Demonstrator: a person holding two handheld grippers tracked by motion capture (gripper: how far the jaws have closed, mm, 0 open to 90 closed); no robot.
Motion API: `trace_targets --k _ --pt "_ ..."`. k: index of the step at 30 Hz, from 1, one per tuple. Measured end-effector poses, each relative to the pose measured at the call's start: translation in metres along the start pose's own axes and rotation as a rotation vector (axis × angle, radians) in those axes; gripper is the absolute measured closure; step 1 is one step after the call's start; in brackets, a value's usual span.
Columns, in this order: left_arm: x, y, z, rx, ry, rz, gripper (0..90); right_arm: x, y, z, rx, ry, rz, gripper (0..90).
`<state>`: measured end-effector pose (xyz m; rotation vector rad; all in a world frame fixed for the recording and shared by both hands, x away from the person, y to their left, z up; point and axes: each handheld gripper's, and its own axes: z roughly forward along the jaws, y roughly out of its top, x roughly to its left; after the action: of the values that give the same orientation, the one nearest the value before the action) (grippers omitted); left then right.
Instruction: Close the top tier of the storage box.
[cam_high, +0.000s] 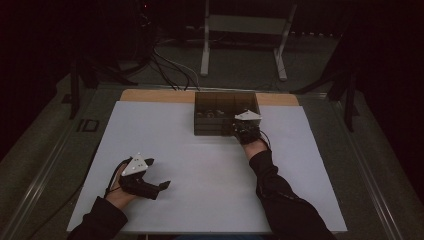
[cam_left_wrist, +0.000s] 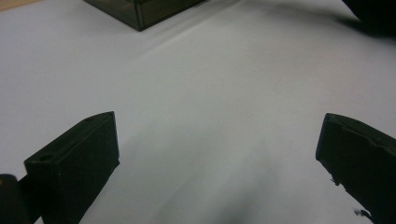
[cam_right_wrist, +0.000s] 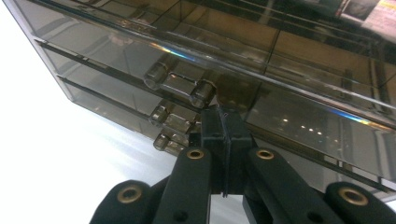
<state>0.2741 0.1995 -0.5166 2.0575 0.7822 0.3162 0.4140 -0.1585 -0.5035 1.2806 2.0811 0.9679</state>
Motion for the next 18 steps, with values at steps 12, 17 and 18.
trace_targets --k 12,17,18 --pt "-0.0002 -0.0001 0.0003 0.001 0.001 0.000 1.0 0.0013 -0.0009 0.0002 0.000 -0.004 -0.008 90.0" --pt "0.0000 0.0000 0.0002 0.002 0.003 0.001 1.0 -0.0009 -0.0004 -0.0042 -0.009 -0.011 0.000 90.0" --pt "-0.0001 0.0000 0.0002 0.002 0.004 0.002 1.0 -0.0006 -0.0002 -0.0057 -0.011 -0.011 0.000 90.0"
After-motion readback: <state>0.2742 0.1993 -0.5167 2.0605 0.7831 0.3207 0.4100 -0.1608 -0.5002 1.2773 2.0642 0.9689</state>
